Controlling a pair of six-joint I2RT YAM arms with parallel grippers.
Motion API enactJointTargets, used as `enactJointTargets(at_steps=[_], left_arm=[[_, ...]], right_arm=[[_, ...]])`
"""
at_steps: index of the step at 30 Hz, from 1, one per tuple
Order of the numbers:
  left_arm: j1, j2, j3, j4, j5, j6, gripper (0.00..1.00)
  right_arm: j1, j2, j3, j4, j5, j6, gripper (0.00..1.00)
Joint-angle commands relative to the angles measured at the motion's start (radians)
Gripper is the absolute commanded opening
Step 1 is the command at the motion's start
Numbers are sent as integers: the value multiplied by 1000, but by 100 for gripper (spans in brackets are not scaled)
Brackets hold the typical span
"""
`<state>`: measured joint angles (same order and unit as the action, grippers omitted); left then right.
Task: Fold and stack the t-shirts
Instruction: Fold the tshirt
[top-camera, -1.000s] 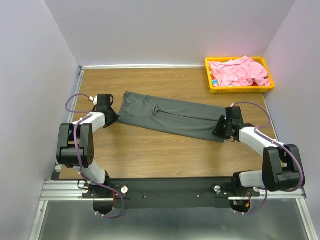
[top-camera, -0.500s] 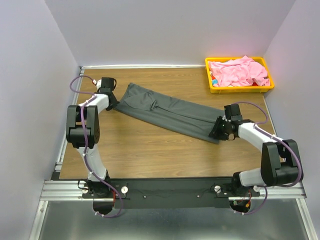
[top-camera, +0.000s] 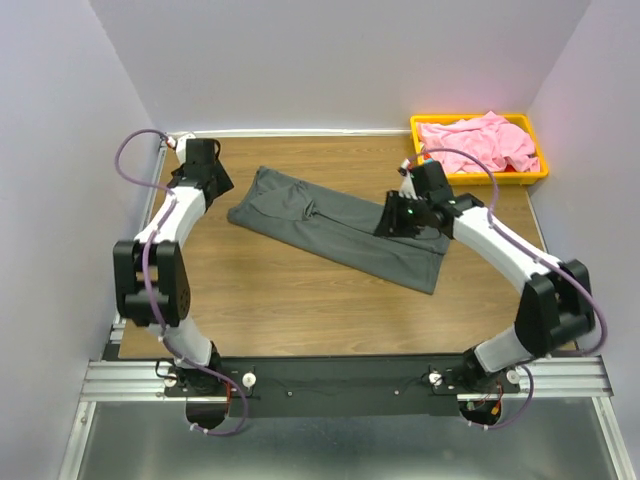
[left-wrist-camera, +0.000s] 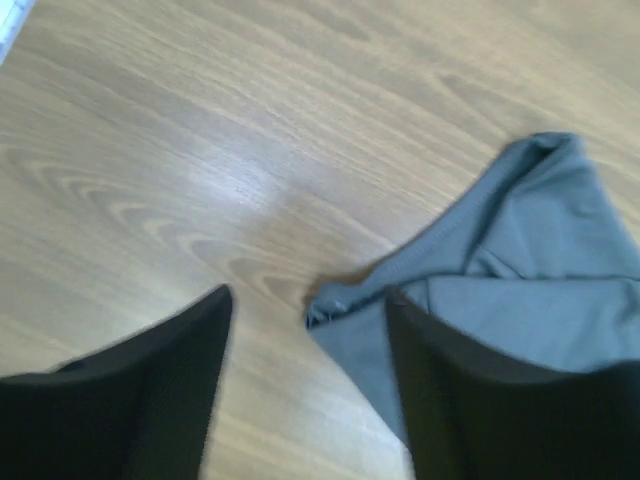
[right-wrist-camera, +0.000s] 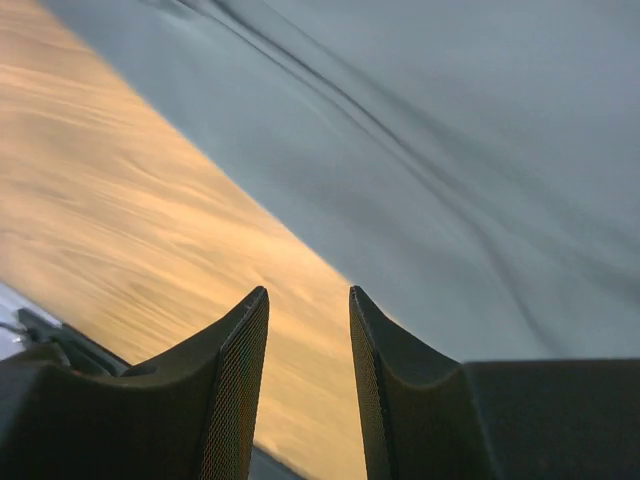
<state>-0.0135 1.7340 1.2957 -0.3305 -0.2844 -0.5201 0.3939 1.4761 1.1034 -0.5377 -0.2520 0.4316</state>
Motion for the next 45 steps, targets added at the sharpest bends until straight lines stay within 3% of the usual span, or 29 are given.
enactJointTargets(at_steps=[1, 8, 14, 20, 27, 33, 38, 44, 45], left_arm=[[-6, -231, -120, -12, 43, 28, 80], [-6, -586, -254, -45, 47, 72, 94], [-6, -829, -326, -53, 100, 100, 95], [-6, -933, -406, -73, 209, 83, 95], [-6, -956, -427, -113, 278, 54, 95], [-6, -987, -434, -146, 317, 80, 95], [-6, -1008, -452, -171, 323, 97, 95], [-6, -1059, -495, -121, 350, 91, 96], [-6, -1061, -498, -108, 363, 91, 95]], right_arm=[[71, 191, 146, 187, -153, -45, 45], [189, 499, 413, 304, -171, -50, 43], [237, 763, 596, 438, -194, 39, 42], [247, 953, 778, 459, -172, 84, 42], [227, 1110, 898, 458, 101, 88, 45], [111, 1173, 1006, 458, 285, 147, 47], [48, 1135, 1113, 456, 273, 49, 52], [36, 910, 949, 452, 140, -60, 54], [36, 820, 844, 446, 111, -66, 53]])
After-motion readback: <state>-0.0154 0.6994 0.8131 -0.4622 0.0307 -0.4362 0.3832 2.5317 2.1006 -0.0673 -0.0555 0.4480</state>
